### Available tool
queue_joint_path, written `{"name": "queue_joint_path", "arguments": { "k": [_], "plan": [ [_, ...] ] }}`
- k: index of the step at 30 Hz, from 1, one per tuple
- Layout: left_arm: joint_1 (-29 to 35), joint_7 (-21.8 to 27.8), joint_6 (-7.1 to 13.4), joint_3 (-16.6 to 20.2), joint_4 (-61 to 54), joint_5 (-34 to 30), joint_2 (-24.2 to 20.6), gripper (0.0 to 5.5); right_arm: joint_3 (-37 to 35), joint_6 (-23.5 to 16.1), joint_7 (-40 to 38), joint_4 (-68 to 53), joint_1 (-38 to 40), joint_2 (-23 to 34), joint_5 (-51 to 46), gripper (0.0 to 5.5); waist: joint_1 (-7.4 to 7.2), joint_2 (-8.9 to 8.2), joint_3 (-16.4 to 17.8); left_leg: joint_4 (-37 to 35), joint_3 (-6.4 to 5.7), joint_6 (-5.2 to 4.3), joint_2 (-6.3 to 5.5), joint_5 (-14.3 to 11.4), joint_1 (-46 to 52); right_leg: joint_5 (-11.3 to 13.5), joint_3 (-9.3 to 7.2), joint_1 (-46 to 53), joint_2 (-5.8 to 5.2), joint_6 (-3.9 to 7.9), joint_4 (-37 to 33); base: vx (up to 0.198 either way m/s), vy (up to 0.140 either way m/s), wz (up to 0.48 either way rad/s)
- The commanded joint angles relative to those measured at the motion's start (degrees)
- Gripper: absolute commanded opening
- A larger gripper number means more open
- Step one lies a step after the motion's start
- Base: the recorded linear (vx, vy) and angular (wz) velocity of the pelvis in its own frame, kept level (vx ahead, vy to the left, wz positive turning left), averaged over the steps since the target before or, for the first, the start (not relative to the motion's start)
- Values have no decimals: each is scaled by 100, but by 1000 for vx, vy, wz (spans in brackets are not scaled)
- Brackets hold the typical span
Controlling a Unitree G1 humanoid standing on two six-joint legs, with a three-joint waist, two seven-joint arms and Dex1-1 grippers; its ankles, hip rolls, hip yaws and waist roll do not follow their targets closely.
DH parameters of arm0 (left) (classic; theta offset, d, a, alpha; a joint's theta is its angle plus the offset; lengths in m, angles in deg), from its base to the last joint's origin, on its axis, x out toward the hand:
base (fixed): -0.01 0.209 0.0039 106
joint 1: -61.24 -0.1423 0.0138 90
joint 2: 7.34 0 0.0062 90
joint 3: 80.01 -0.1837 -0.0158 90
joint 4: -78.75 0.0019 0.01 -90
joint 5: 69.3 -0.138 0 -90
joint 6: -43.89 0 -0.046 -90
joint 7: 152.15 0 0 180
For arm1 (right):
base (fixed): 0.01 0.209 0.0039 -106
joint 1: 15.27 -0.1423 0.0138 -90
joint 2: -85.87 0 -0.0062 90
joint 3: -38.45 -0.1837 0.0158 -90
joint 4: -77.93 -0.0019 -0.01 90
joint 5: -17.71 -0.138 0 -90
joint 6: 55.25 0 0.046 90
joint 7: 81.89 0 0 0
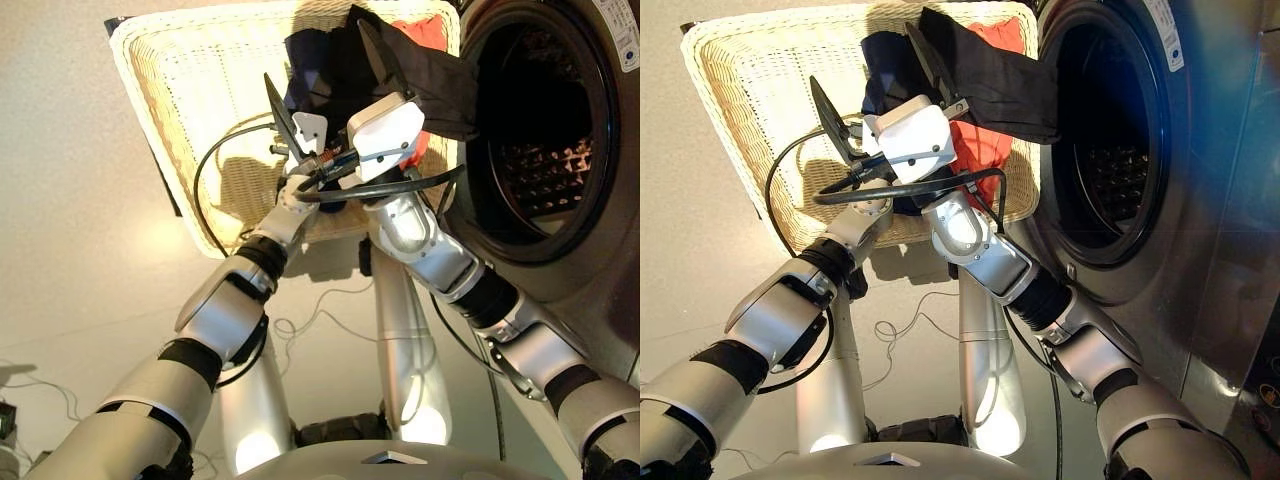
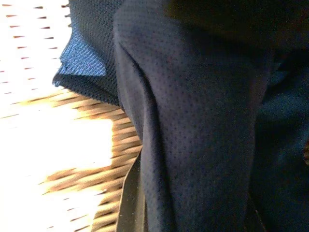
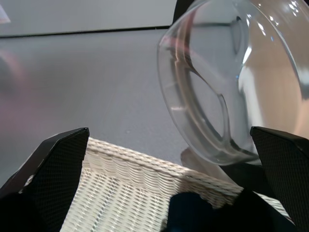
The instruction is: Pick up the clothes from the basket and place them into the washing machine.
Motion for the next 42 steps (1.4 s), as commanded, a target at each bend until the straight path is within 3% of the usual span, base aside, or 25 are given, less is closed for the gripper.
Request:
{"name": "queue_joint_path", "arguments": {
  "k": [1,10,17,20,26,30,36,42],
  "plan": [
    [137,32,-94,47,354,-110,368,0,-314,-202,0,-721,194,51,82,550,-59,-51,-19,650,-297,-277,161,-360,-149,516,94,158,-98,373,-364,0,0,0],
    [-292,-58,142,-162,-615,-442,70,0,-784,-244,-9,-755,854,373,98,550,-5,58,-19,93,-215,-257,56,-185,239,675,90,527,-213,447,-814,0,0,0],
    [-1139,-179,435,-152,-1975,-551,-357,0,-1095,-279,-33,-877,1263,509,263,550,100,173,-19,-495,-141,-287,-89,7,794,825,16,1070,-306,523,-1339,24,7,6],
    [-1726,-189,567,-49,-2812,-793,-717,0,-1314,-283,-51,-957,1456,595,393,550,172,194,-19,-804,-68,-299,-176,71,1162,898,-7,1395,-357,575,-1626,22,7,-4],
    [-2457,-200,839,296,-3872,-973,-1021,0,-1636,-334,10,-1045,1803,686,449,550,251,222,-19,-986,-75,-298,-235,104,1510,904,-43,1761,-395,591,-1778,9,1,2],
    [-3008,-9,1149,699,-4821,-730,-1170,0,-1888,-332,174,-992,2046,795,315,550,340,268,-19,-1148,-81,-318,-269,117,1877,893,-96,2103,-431,595,-1884,0,0,0],
    [-3283,463,1333,1014,-5384,-483,-1265,0,-1835,-150,773,-648,2022,938,-271,550,418,241,-19,-1595,-11,-359,-388,250,2525,1021,-181,2758,-515,664,-2315,30,5,2],
    [-3758,1464,1488,1265,-6193,-179,-1530,0,-1645,167,1792,-769,1904,1350,-473,550,550,185,-297,-2237,48,-381,-524,369,3454,1186,-244,3628,-622,761,-2873,91,15,-37]
  ]
}}
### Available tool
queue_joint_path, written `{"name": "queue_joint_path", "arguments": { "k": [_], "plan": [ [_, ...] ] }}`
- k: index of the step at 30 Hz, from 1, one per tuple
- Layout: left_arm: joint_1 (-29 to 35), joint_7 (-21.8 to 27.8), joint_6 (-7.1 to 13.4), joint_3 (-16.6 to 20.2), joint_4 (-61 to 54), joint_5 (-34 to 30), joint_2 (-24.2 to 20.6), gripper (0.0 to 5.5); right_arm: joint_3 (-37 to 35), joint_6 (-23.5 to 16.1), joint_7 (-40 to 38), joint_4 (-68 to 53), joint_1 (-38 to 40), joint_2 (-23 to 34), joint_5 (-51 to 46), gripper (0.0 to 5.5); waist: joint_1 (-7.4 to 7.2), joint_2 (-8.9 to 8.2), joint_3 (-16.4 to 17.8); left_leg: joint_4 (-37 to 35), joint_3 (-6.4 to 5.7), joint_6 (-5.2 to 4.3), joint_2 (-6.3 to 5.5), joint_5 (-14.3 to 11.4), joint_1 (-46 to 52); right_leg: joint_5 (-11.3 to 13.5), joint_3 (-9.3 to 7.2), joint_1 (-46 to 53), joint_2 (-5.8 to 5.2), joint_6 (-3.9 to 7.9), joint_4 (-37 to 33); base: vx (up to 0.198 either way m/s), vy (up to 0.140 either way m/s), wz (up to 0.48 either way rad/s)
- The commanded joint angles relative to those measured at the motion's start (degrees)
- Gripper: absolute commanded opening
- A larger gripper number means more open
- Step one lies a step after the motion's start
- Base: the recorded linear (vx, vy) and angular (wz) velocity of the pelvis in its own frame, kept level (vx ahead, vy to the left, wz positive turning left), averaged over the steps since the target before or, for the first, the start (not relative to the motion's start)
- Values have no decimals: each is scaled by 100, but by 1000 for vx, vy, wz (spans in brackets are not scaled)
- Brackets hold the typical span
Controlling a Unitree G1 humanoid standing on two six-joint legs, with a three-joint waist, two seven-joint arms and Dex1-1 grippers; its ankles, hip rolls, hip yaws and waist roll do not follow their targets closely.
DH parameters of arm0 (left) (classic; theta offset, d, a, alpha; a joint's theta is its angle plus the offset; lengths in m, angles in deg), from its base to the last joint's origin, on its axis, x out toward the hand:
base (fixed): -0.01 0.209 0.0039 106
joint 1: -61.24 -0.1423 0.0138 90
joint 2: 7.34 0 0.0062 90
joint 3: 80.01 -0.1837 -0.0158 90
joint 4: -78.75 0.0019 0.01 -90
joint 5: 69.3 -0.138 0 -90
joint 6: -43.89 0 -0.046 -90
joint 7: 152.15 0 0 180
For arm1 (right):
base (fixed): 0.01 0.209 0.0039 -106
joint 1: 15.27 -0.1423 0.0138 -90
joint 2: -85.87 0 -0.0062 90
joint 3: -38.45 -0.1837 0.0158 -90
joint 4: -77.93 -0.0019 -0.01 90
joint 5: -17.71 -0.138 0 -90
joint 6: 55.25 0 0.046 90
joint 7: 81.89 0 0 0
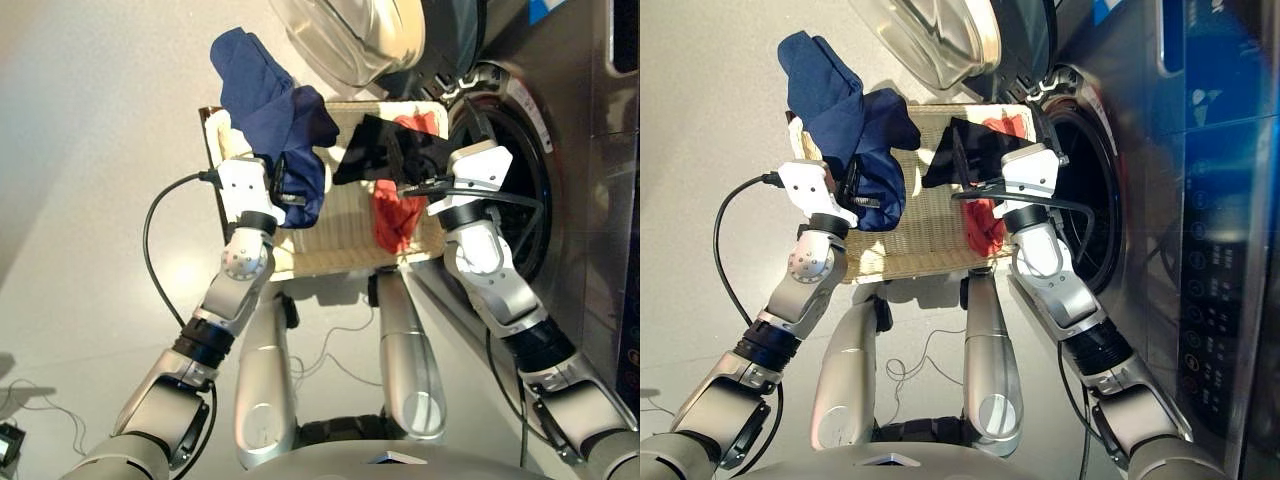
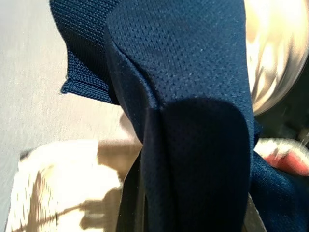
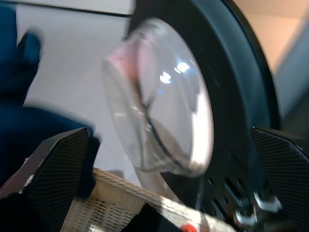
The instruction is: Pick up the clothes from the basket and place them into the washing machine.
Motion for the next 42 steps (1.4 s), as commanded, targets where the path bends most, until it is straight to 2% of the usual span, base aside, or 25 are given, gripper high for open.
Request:
{"name": "queue_joint_path", "arguments": {
  "k": [1,5,8,11,15,20,22,28,34,42],
  "plan": [
    [-135,701,588,74,-1004,136,-236,0,106,-63,727,-554,-196,230,-580,550,34,-55,-386,84,-118,-417,-115,-252,305,1052,-112,885,-349,679,-1456,68,16,-47],
    [-391,1265,622,-78,-1219,187,-524,0,377,97,1407,-870,-266,526,-1604,550,99,-115,-549,21,-39,-400,-132,-241,543,1088,-62,1083,-403,703,-1552,44,20,5],
    [-465,1383,636,-147,-1212,104,-654,0,521,178,1629,-1052,-467,721,-2046,550,128,-116,-600,45,-12,-399,-127,-268,612,1077,-57,1162,-426,696,-1563,0,0,0],
    [-342,1412,716,-432,-1412,-268,-995,0,816,252,1735,-1179,-851,818,-2588,550,159,-99,-681,87,-18,-395,-131,-308,676,1058,-72,1240,-453,689,-1577,0,0,0],
    [-138,1260,743,-765,-1368,-601,-1213,0,1110,293,1713,-1200,-1366,818,-2648,550,165,-86,-788,64,5,-398,-128,-304,714,1069,-66,1295,-481,689,-1640,0,0,0],
    [53,1102,778,-974,-1407,-765,-1361,0,1346,273,1608,-1125,-1788,766,-2581,550,180,-70,-841,82,14,-398,-132,-310,722,1069,-74,1311,-504,694,-1656,0,0,0],
    [249,995,774,-1199,-1382,-895,-1399,0,1519,276,1597,-1041,-2020,638,-2707,550,183,-61,-868,111,16,-394,-122,-310,708,1065,-74,1308,-508,691,-1653,0,0,0],
    [601,733,780,-1483,-1396,-1244,-1509,0,1802,296,1498,-757,-2374,369,-2710,550,196,-51,-904,147,25,-400,-102,-314,672,1064,-55,1301,-525,695,-1692,0,0,0],
    [951,434,782,-1758,-1472,-1572,-1583,0,1909,283,1370,-549,-2393,157,-2692,550,201,-24,-907,166,-1,-409,-85,-294,641,1051,-63,1298,-539,691,-1685,0,0,0],
    [1237,114,777,-1919,-1502,-1929,-1614,0,1912,296,1213,-401,-2231,121,-2483,550,223,-20,-868,218,-45,-391,-80,-295,588,1037,-70,1293,-543,680,-1663,0,0,0]
  ]
}}
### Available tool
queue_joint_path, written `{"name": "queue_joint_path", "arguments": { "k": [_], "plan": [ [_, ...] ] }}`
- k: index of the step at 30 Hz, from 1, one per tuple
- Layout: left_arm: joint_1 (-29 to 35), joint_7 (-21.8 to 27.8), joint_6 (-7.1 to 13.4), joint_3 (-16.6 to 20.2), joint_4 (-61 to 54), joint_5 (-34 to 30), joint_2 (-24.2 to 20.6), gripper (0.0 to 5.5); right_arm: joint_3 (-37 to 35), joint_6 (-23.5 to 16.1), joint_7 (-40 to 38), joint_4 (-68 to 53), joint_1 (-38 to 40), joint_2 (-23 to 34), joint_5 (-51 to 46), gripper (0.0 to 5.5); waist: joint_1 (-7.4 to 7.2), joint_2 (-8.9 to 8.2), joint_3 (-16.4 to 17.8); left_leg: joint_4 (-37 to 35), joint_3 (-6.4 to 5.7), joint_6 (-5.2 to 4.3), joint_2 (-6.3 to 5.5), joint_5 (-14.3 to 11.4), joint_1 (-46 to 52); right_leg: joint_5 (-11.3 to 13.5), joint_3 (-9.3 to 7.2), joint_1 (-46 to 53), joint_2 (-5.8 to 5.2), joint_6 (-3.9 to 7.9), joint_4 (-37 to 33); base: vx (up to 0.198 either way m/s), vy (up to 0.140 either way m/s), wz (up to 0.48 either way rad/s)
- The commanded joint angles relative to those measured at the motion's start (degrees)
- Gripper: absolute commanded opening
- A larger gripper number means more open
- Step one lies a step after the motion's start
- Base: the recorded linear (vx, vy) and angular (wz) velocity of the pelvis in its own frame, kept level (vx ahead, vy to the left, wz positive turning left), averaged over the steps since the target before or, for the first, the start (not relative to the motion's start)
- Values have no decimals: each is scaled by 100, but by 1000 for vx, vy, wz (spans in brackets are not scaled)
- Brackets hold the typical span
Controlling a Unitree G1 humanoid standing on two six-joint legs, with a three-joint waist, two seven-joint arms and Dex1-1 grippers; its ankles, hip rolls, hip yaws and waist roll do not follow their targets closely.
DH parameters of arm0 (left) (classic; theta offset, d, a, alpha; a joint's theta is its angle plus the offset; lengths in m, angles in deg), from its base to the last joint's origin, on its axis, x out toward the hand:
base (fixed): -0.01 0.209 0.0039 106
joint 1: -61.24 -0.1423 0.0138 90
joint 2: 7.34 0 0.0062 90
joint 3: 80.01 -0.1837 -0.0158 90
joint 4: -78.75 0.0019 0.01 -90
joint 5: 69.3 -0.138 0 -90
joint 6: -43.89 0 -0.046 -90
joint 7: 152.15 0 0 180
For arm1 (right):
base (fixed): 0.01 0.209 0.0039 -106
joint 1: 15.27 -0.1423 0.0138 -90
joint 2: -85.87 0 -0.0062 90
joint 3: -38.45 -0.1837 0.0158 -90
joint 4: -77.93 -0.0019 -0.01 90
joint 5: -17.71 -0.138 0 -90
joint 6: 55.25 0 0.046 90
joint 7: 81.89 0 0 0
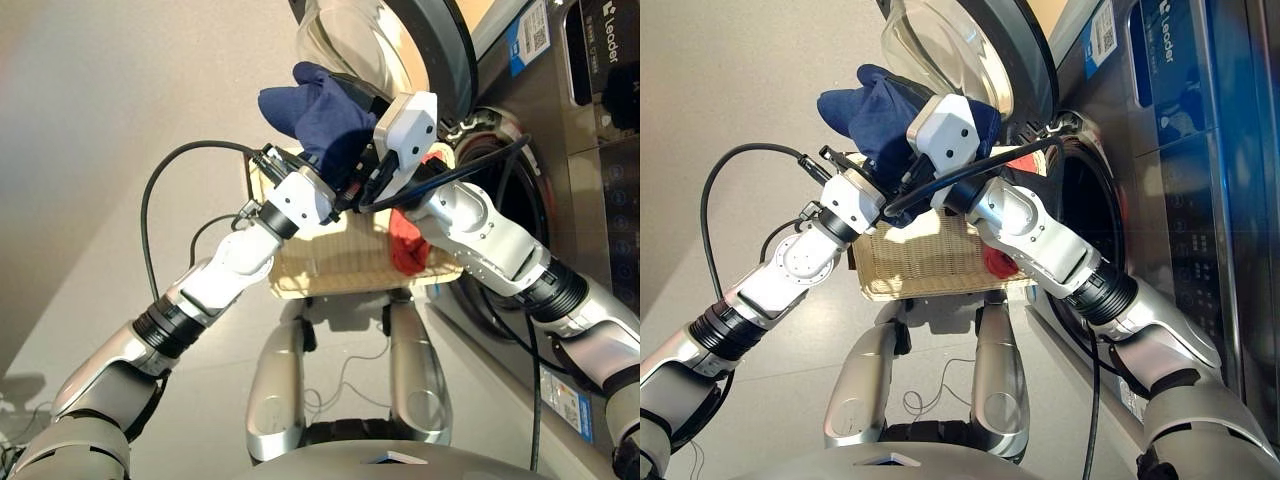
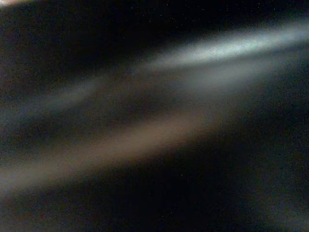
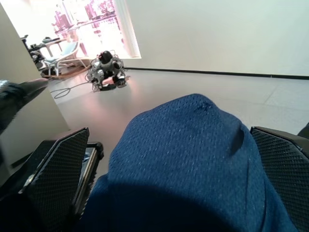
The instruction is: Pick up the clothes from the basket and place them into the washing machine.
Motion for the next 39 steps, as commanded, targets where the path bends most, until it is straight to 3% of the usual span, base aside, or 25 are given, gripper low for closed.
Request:
{"name": "queue_joint_path", "arguments": {
  "k": [1,17,32,33,34,35,36,39],
  "plan": [
    [159,-252,551,-191,-701,-391,-69,0,65,-195,-80,43,57,-384,41,550,105,-347,-697,462,-73,-516,37,-373,5,706,-58,477,-394,527,-954,0,0,0],
    [125,-1004,394,64,-781,-1167,-173,0,-908,-21,-1162,344,943,-250,1545,550,58,-369,-661,499,-103,-469,23,-410,-23,693,-84,476,-416,529,-935,0,0,0],
    [275,-1191,296,185,-931,-1235,56,0,-402,286,-957,998,848,-582,1648,550,114,-389,-704,518,-115,-454,27,-416,-31,678,-80,483,-408,504,-930,0,0,0],
    [267,-1209,298,198,-942,-1235,61,0,-378,304,-960,1032,824,-632,1659,479,121,-388,-703,508,-122,-451,26,-414,-26,679,-76,480,-410,505,-929,0,0,0],
    [259,-1217,281,208,-933,-1234,78,0,-390,302,-980,1054,827,-647,1675,222,119,-389,-703,505,-123,-449,27,-413,-23,682,-73,478,-414,509,-930,0,0,0],
    [259,-1217,280,207,-933,-1235,78,0,-389,301,-980,1055,827,-648,1676,73,119,-389,-703,504,-123,-449,26,-412,-22,682,-73,479,-414,510,-930,0,0,0],
    [256,-1234,266,222,-933,-1231,95,0,-433,287,-1032,1086,828,-672,1706,0,120,-390,-700,503,-120,-443,18,-410,-20,684,-74,477,-417,507,-932,0,0,0],
    [250,-1255,252,237,-921,-1234,107,0,-499,290,-1106,1084,836,-691,1820,0,117,-387,-694,507,-126,-437,17,-415,-25,683,-78,467,-418,511,-925,0,0,0]
  ]
}}
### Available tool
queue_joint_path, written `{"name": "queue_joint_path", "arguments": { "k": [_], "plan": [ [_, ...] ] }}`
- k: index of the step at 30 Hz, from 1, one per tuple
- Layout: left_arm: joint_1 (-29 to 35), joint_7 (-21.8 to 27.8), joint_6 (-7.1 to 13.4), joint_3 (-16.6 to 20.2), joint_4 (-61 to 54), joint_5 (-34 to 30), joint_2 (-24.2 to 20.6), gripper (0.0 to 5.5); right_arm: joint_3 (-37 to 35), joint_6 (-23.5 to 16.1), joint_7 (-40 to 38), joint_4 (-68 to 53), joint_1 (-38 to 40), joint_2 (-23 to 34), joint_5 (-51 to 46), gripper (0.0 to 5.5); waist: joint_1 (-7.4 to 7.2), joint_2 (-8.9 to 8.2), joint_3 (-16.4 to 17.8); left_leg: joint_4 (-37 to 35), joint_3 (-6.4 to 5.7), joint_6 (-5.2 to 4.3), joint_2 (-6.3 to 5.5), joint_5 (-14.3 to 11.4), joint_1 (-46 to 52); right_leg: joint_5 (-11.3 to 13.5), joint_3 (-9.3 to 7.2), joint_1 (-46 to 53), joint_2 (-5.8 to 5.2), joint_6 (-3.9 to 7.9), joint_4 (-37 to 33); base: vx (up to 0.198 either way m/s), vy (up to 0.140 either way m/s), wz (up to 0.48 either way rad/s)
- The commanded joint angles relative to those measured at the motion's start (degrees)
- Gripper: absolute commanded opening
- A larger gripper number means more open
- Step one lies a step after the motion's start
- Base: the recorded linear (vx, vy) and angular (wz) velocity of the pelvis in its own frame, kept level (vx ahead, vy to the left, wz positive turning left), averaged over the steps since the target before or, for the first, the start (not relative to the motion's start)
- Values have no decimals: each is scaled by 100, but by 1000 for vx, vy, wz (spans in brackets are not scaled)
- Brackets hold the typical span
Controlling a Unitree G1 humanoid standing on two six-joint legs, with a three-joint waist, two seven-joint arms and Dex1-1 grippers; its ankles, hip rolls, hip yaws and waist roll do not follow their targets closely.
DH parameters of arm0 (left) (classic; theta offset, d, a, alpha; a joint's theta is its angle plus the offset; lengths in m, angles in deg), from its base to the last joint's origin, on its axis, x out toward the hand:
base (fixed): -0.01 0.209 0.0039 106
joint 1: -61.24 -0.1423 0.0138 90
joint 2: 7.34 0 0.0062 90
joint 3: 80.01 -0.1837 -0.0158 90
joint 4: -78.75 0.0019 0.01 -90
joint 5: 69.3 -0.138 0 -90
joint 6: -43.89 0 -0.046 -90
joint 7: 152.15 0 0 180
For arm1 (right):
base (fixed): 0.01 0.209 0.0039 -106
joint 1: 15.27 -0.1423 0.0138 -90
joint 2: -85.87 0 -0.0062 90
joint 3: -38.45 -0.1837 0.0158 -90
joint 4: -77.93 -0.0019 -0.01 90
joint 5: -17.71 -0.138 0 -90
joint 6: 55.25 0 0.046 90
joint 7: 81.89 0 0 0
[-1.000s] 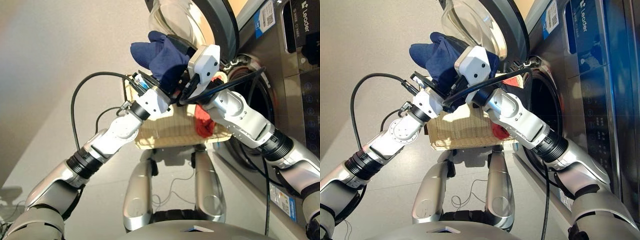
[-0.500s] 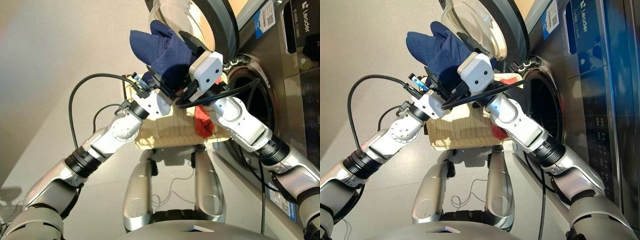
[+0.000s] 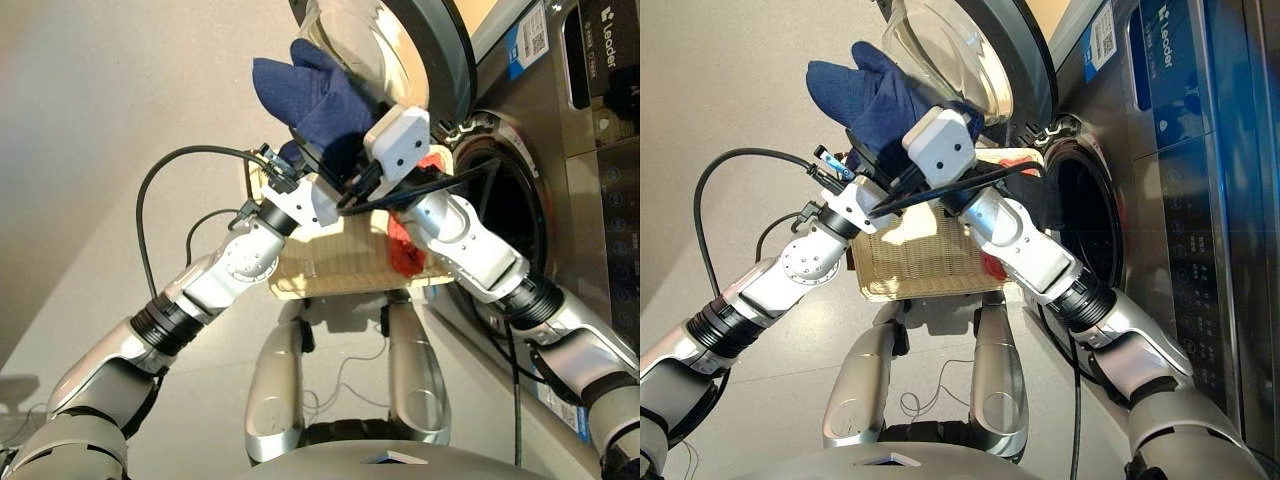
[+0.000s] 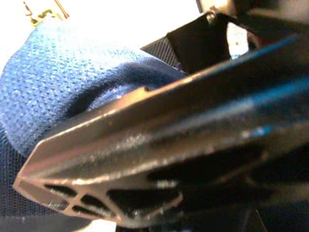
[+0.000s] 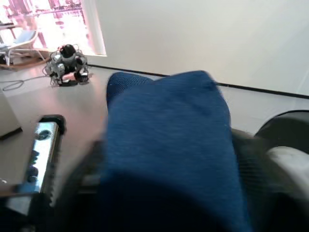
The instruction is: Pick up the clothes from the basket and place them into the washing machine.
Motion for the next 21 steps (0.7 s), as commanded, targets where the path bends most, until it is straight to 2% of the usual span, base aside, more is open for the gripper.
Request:
{"name": "queue_joint_path", "arguments": {
  "k": [1,14,18,19,20,21],
  "plan": [
    [154,-451,719,269,-920,-166,207,0,-348,332,-375,751,506,17,320,0,139,-321,-656,503,-92,-434,20,-421,-14,685,-46,457,-413,511,-935,0,0,0],
    [136,-480,702,225,-812,-191,289,0,-813,158,-610,810,923,-13,369,0,131,-317,-643,542,-106,-412,5,-441,-22,676,-58,469,-432,518,-915,0,0,0],
    [72,-576,774,197,-783,-117,345,0,-1286,-86,-1177,1318,1205,-219,742,0,140,-277,-614,554,-132,-402,4,-434,-39,667,-83,484,-449,520,-913,0,0,0],
    [73,-648,795,161,-761,-111,356,37,-1437,-162,-1523,1657,1238,-330,965,0,147,-252,-610,559,-137,-397,-4,-436,-42,671,-88,484,-452,522,-911,0,0,0],
    [81,-746,830,140,-758,-132,330,306,-1559,-163,-1855,1972,1239,-422,1365,0,159,-221,-602,561,-146,-394,-9,-434,-48,668,-90,483,-453,523,-910,0,0,0],
    [95,-786,870,126,-770,-153,278,550,-1645,-119,-2058,2199,1278,-459,1765,0,154,-201,-594,560,-161,-395,-14,-439,-51,659,-100,485,-453,529,-904,0,0,0]
  ]
}}
